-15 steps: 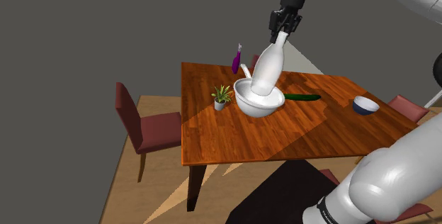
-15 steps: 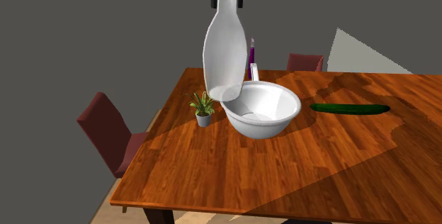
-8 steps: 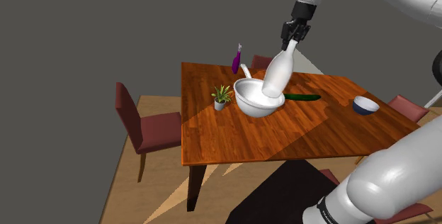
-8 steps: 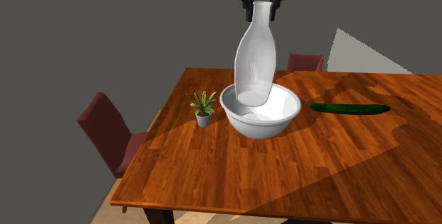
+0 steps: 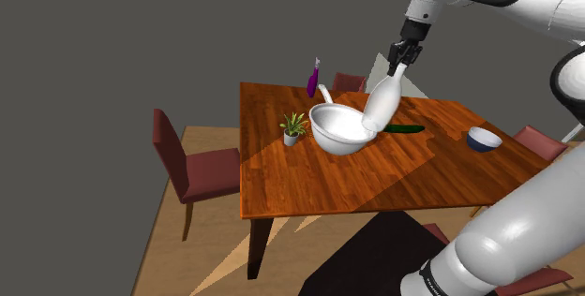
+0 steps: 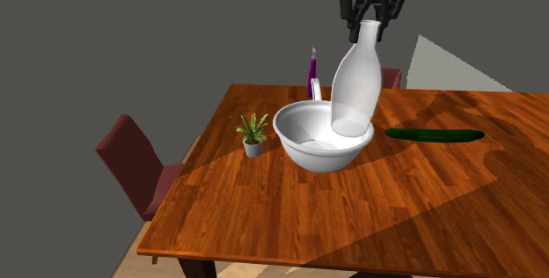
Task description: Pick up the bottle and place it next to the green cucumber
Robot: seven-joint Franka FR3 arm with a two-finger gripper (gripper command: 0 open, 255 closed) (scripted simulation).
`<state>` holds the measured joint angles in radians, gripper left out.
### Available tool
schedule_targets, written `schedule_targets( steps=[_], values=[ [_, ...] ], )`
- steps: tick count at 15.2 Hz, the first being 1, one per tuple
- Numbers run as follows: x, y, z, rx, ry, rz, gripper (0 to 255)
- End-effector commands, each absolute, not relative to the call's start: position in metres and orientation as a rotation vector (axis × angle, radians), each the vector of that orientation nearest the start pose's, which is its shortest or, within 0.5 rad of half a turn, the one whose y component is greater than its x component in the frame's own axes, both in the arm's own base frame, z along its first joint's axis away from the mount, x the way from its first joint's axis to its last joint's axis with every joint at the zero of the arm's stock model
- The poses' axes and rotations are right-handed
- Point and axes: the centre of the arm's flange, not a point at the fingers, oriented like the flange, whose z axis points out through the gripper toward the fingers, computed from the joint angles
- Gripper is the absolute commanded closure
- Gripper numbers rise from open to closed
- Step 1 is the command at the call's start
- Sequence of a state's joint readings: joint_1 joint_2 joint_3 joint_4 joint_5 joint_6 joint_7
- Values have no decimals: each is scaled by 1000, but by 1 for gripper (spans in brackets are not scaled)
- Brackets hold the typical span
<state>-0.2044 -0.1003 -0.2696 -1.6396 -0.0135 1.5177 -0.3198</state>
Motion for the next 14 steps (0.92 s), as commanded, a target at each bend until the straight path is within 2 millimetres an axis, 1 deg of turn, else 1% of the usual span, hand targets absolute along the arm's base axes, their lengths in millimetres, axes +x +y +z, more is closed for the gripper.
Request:
schedule_targets(
  steps=[1,14],
  values=[
    [453,-269,627,-3111,236,27,255],
    [431,-428,566,-3111,236,27,255]
  ],
)
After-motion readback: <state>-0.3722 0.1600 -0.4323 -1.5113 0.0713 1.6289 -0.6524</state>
